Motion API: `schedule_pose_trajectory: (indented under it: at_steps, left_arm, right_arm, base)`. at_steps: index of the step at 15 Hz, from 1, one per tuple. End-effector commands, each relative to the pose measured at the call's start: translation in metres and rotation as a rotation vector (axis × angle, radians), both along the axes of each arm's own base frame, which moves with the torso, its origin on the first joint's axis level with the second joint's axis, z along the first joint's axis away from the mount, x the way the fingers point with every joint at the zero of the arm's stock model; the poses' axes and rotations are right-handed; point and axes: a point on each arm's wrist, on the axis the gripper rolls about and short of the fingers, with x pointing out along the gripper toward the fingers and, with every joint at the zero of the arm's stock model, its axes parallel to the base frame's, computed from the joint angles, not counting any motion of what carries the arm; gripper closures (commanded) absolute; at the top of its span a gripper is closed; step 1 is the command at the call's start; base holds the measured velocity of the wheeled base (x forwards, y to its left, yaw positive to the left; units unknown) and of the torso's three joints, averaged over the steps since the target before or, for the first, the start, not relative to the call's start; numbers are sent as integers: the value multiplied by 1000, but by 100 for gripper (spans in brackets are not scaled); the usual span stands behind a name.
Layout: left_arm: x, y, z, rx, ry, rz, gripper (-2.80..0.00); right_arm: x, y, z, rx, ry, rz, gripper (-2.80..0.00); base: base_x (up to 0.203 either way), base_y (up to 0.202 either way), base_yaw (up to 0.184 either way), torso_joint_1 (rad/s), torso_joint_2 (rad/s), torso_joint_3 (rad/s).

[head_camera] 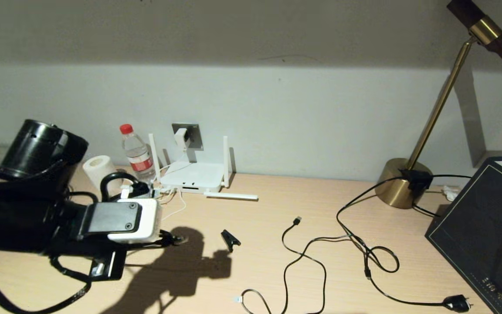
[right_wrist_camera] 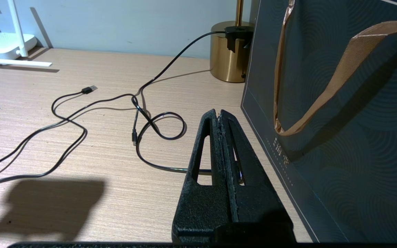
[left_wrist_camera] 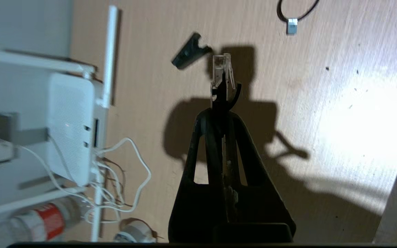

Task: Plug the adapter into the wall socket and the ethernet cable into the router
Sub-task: Hand it to the other hand

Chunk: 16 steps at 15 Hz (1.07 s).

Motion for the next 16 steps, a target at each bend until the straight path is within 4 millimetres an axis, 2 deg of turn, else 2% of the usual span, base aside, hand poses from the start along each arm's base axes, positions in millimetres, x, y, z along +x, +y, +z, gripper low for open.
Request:
schedule_pose_trajectory:
  at_steps: [1, 4, 6, 8, 12, 16]
  left_arm:
    - [-13, -5, 11, -16, -53, -49, 0]
    - [-16, -10, 15, -20, -70, -72, 0]
    - [-28, -15, 22, -35, -100, -104, 0]
    - [-38, -12, 28, -42, -123, -81, 0]
    - [-58, -2, 15, -34, -95, -37, 0]
    - [-62, -9, 31, -13, -175, -25, 0]
  right_arm:
    - [3, 0, -10, 0, 36, 1, 0]
    - [3, 0, -10, -1, 36, 0, 0]
    - [3, 0, -10, 0, 36, 1, 0]
    - [3, 0, -10, -1, 36, 0, 0]
    - [3, 0, -10, 0, 36, 1, 0]
    - [3, 0, -10, -3, 35, -1, 0]
  base:
    - [0, 0, 0, 0, 0, 0]
    - [0, 0, 0, 0, 0, 0]
    - [0, 0, 0, 0, 0, 0]
    - [0, 0, 0, 0, 0, 0]
    - [0, 0, 0, 0, 0, 0]
    - [0, 0, 0, 0, 0, 0]
